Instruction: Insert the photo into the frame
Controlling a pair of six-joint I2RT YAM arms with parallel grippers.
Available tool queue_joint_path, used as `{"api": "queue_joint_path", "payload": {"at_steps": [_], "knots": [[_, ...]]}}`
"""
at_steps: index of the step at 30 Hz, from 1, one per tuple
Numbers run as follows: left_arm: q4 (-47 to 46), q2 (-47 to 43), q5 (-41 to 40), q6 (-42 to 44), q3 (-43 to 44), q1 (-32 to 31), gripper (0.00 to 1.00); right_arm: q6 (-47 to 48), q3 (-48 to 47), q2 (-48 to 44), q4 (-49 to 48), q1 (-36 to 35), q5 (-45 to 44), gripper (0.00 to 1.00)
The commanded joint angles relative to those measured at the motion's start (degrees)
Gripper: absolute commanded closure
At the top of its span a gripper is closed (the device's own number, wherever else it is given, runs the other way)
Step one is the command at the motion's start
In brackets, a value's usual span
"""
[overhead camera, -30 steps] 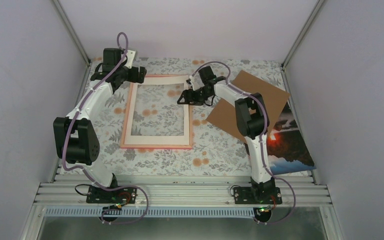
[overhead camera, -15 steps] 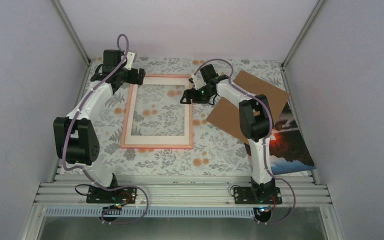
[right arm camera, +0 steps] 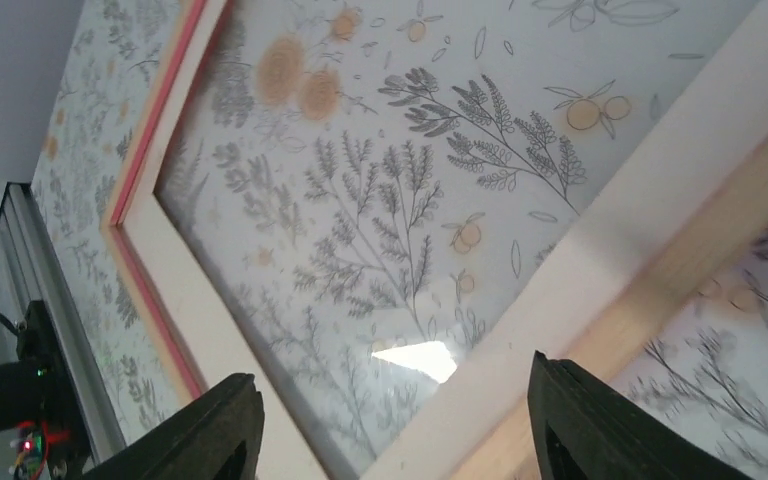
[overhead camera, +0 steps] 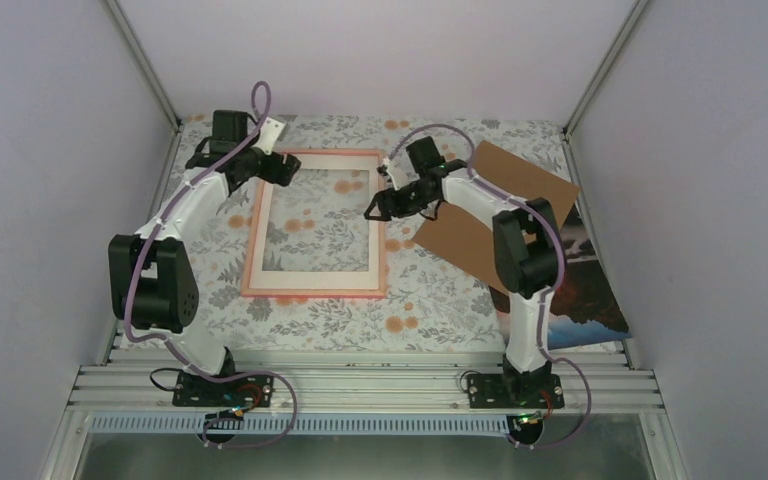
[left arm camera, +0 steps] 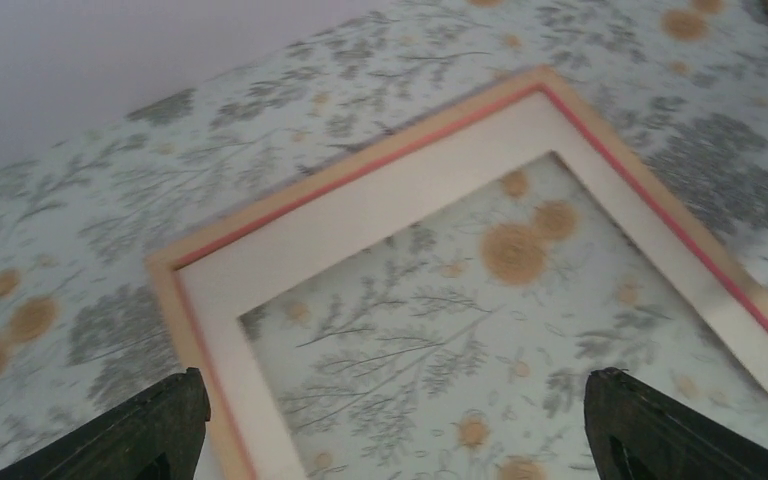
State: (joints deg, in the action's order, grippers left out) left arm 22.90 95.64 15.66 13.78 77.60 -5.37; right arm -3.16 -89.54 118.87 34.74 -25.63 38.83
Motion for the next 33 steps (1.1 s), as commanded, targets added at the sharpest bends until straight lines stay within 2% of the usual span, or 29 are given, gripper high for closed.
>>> {"api": "queue_joint_path", "payload": {"at_steps": [1,4,7,14,20,25,30,33], "knots": [[-0.07,-0.8,8.04,5.71,-0.54,-3.59,0.08,6.02,3.92,-8.36,-1.39,4.1,1.71,0.32],[-0.6,1.28,11.13,5.91,0.79,-7.95,0.09,9.09,7.43,-12.74,1.03,9.78,5.21,0.26],[-1.01,4.3,10.86,6.63,3.21,-13.38,0.1,11.43,11.74,-17.8,3.06,16.01,6.55,0.2],[-3.24,11.72,9.16,10.32,6.9,-24.87,0.13,20.23,19.7,-29.75,11.86,30.61,2.79,0.16],[-8.83,12.9,9.75,16.79,3.49,-33.33,0.15,33.24,24.3,-36.97,21.4,42.74,-5.94,0.14],[-11.57,14.71,9.76,18.64,3.49,-37.83,0.16,44.58,28.55,-38.06,26.99,52.65,-14.51,0.18],[-12.49,16.07,8.42,16.1,4.75,-38.41,0.16,59.08,32.28,-38.29,28.17,62.11,-23.84,0.22],[-13.44,15.47,7.24,15.47,3.62,-38.27,0.16,64.61,37.06,-39.07,24.31,63.87,-29.66,0.25]]}}
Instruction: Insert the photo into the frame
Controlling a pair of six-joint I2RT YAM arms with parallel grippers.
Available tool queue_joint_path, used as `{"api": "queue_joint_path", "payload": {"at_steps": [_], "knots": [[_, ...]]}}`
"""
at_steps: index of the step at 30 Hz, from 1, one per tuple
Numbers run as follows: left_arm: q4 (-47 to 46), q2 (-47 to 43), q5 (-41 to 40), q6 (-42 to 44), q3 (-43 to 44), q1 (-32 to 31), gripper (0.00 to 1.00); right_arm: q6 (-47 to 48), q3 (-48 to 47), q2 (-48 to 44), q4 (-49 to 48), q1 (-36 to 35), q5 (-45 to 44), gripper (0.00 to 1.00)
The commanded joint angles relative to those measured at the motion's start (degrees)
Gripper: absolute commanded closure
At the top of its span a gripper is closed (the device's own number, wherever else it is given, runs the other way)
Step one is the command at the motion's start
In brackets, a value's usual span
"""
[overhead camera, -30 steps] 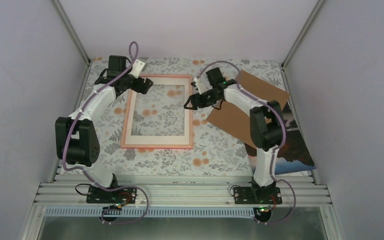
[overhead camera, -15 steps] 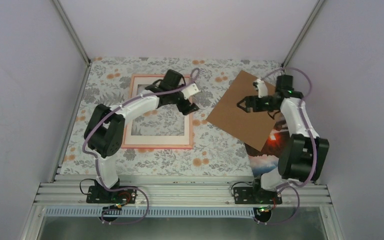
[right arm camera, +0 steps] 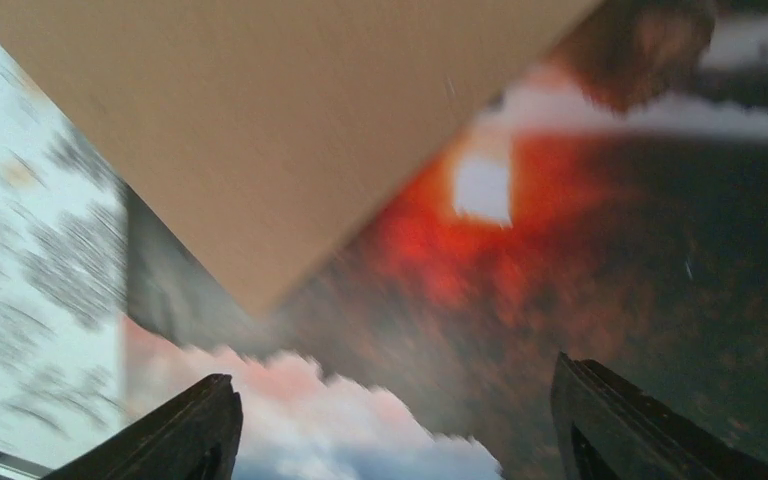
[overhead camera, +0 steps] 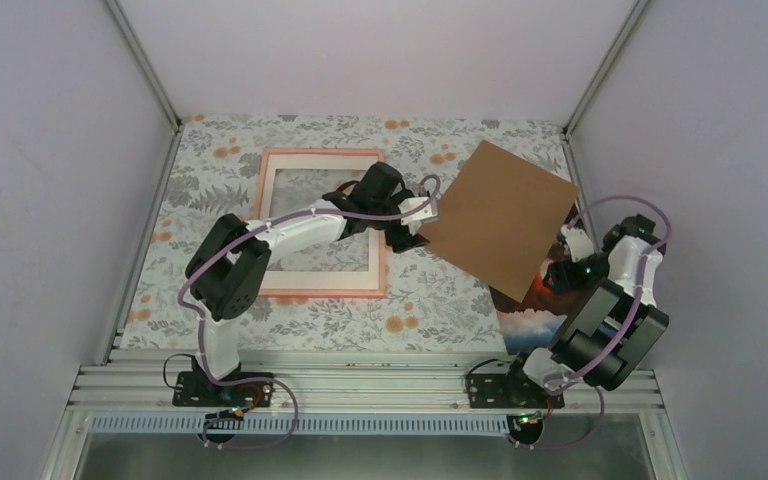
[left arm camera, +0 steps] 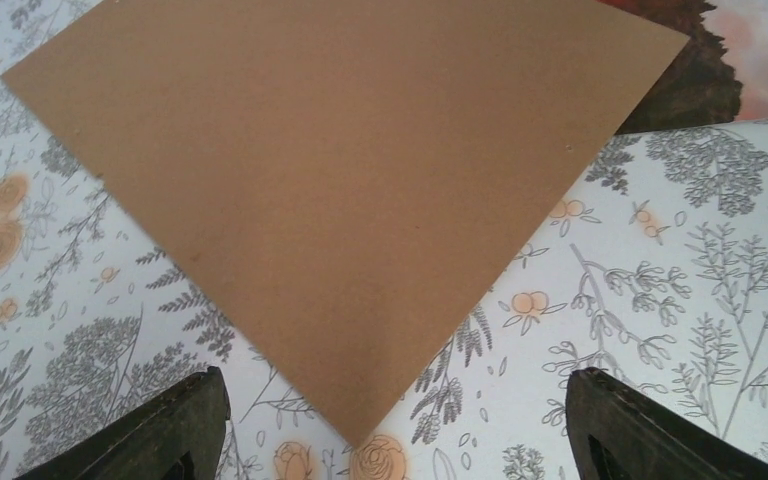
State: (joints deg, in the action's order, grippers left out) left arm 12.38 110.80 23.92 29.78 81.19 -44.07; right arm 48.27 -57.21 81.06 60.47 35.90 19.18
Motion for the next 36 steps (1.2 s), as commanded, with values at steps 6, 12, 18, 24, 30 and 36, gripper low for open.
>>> {"api": "queue_joint_path", "payload": {"at_steps": [6,12,18,24,30,36], "knots": [[-3.07,-0.58,-1.8,-2.6,-0.68,1.68,0.16,16.67,17.8,-0.22,-14.81,0.67,-14.43,0.3],[-2.55,-1.41,-1.75,-4.61,-0.52,4.87,0.16,11.16,22.09,7.69,-21.76,-5.4,-12.08,0.36],[-2.26,-2.52,-1.87,-1.59,-2.79,6.73,0.16,-0.39,15.87,19.6,-23.64,-17.65,-5.35,0.4],[-5.54,-5.88,-0.39,4.69,-8.17,6.47,0.15,-8.18,3.31,29.02,-20.26,-28.9,0.66,0.41],[-12.91,-8.38,0.77,13.47,-14.77,1.72,0.15,-10.5,-7.99,31.65,-12.67,-31.55,9.56,0.37],[-19.7,-6.81,3.33,18.71,-16.24,-3.99,0.14,-6.48,-8.65,23.58,-4.38,-26.86,12.37,0.37]]}}
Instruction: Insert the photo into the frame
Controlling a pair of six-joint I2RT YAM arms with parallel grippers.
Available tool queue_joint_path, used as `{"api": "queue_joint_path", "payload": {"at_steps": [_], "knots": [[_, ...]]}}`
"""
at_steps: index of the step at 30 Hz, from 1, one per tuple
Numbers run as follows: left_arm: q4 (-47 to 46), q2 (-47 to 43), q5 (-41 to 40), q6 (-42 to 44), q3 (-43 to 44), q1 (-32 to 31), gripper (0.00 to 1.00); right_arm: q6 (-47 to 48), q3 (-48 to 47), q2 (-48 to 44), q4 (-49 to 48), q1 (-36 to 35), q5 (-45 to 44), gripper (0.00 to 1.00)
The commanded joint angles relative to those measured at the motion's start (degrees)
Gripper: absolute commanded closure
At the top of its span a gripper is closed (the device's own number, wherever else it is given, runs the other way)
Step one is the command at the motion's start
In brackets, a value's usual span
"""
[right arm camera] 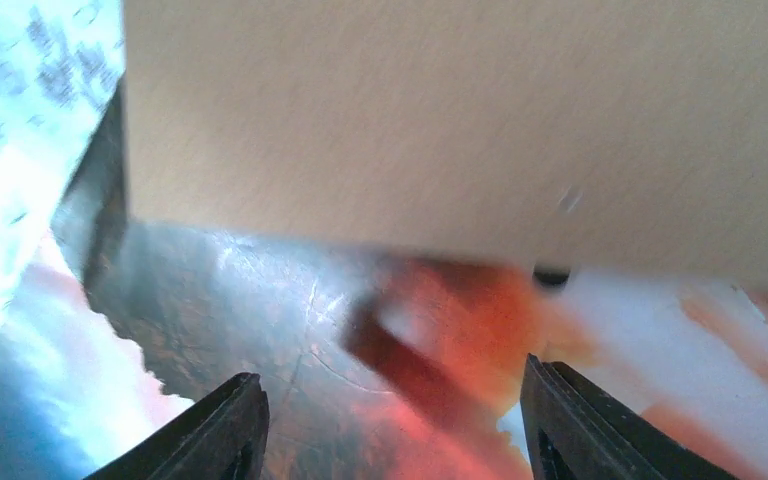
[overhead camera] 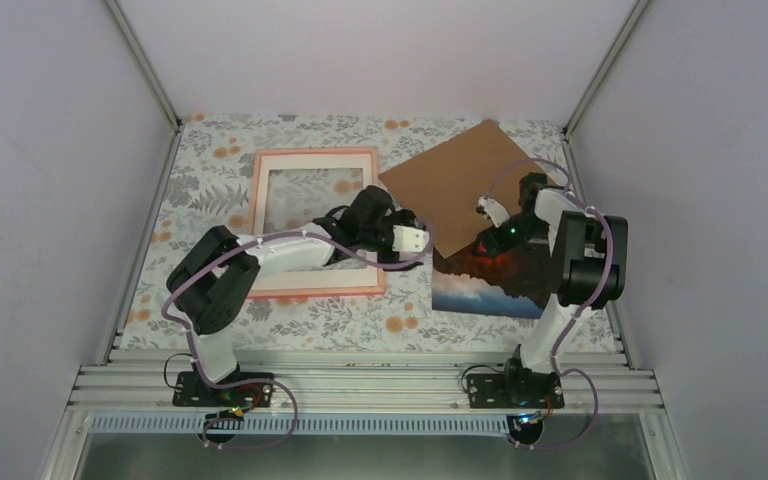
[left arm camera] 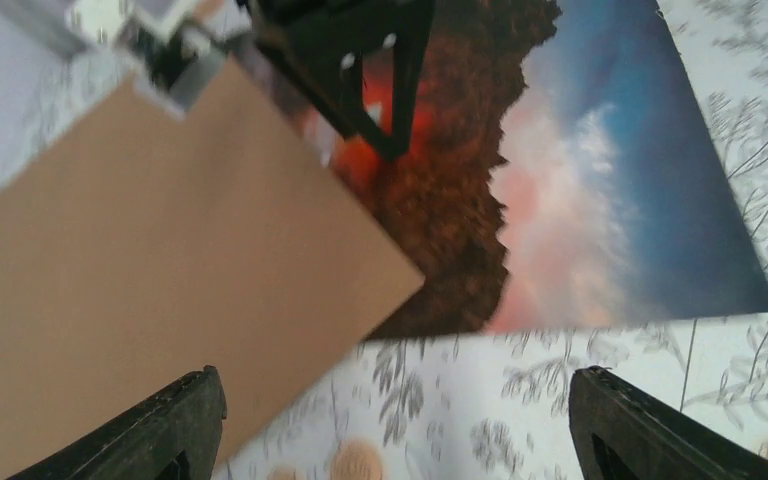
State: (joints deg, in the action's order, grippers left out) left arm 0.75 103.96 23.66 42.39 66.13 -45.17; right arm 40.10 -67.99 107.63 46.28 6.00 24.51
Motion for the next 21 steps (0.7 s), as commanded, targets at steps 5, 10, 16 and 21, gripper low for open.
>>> {"api": "queue_joint_path", "payload": {"at_steps": [5,10,16,21], "knots": [[-16.41,-0.3,-0.85,13.54,-7.01,-7.85,0.14,3.38,4.88,-5.97,10.77,10.83,3.23,0.39],[-23.5,-3.17,-3.27,23.85,-17.26,-12.68,0.15,0.97,6.52,-6.91,10.93,9.36,4.15,0.41],[-26.91,-2.31,-5.98,27.47,-20.65,-17.23,0.15,0.08,13.3,-5.28,6.09,9.15,-1.07,0.43],[-33.71,2.7,-12.67,31.5,-21.88,-20.05,0.17,-0.82,15.51,-3.25,4.3,9.0,-1.89,0.44]]}}
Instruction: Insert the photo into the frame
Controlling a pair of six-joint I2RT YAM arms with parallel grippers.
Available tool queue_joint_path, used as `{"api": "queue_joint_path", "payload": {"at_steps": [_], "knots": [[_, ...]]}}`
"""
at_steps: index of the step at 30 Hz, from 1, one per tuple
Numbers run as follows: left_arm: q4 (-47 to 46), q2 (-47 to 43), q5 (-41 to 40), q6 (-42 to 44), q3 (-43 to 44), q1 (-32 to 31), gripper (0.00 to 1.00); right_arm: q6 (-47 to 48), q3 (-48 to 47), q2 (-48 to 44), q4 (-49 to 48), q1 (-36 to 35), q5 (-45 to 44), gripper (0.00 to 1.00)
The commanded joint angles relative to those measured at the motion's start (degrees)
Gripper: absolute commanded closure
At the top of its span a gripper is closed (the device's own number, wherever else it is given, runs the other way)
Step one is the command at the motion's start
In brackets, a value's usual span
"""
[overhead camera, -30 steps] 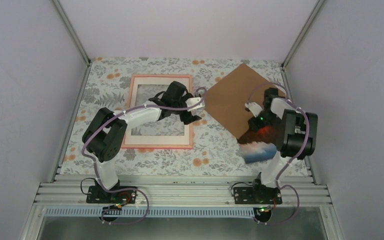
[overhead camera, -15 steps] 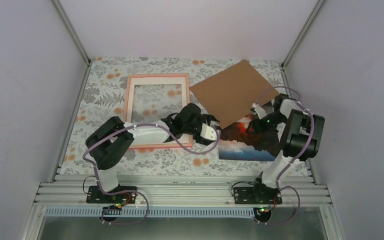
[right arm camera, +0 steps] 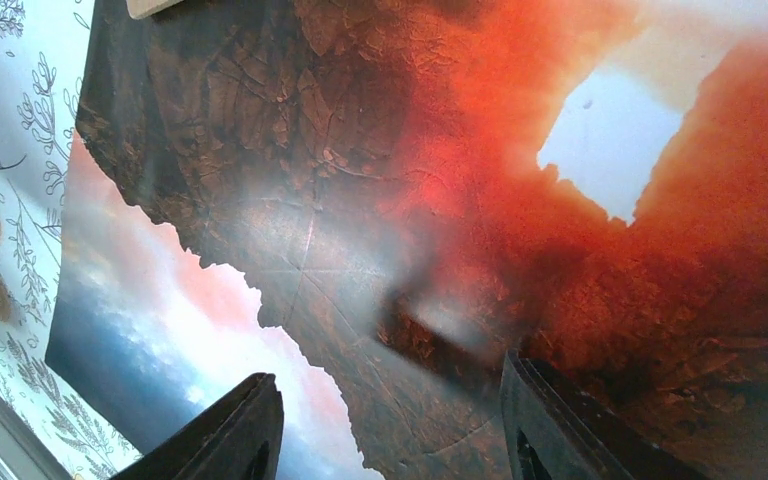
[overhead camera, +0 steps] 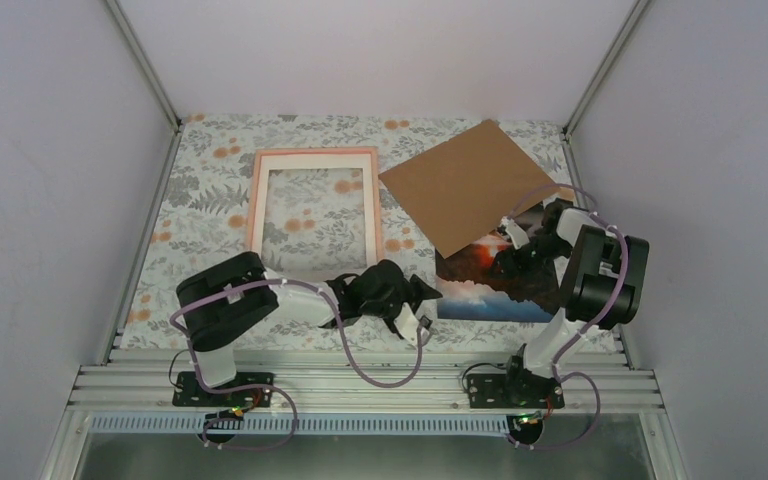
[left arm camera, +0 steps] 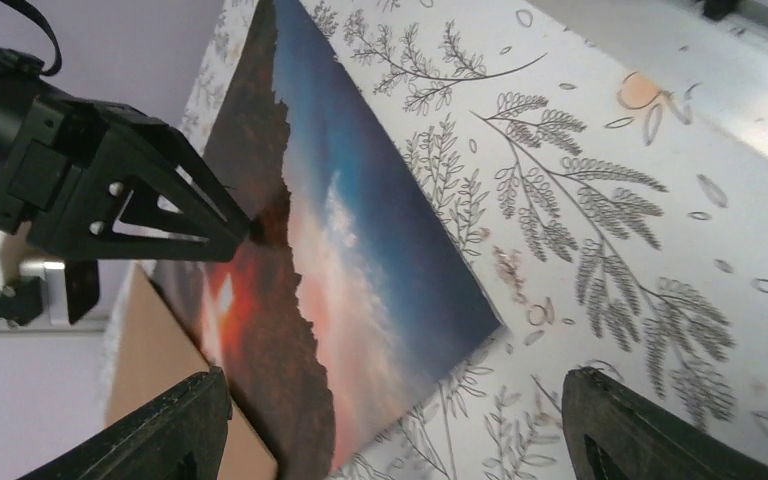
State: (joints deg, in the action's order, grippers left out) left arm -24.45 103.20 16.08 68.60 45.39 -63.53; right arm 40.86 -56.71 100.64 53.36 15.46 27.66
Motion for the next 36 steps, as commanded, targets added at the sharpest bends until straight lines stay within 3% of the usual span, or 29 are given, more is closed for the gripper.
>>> {"api": "queue_joint_path", "payload": {"at_steps": [1,15,22,32,36], "knots": [[-9.78,4.51,-6.5,6.26,-1.13,-2.03,0.18,-1.65,4.43,3.96,-2.83,-0.48,-5.07,0.44],[-20.73,15.51,-14.89,13.05,2.46,-4.08,0.27,-1.49,6.67,4.02,-4.06,-0.55,-5.63,0.45],[-26.31,16.59,-15.3,8.79,5.9,-4.06,0.36,-1.42,7.2,4.0,-4.25,-0.61,-5.08,0.46],[-24.73,19.72,-15.27,5.33,14.02,-3.65,0.37,-1.13,7.22,3.12,-3.56,-0.72,-4.63,0.46],[-21.71,19.65,-15.09,5.38,16.51,-3.64,0.58,-0.98,6.4,2.62,-2.31,-0.74,-3.57,0.45]]}}
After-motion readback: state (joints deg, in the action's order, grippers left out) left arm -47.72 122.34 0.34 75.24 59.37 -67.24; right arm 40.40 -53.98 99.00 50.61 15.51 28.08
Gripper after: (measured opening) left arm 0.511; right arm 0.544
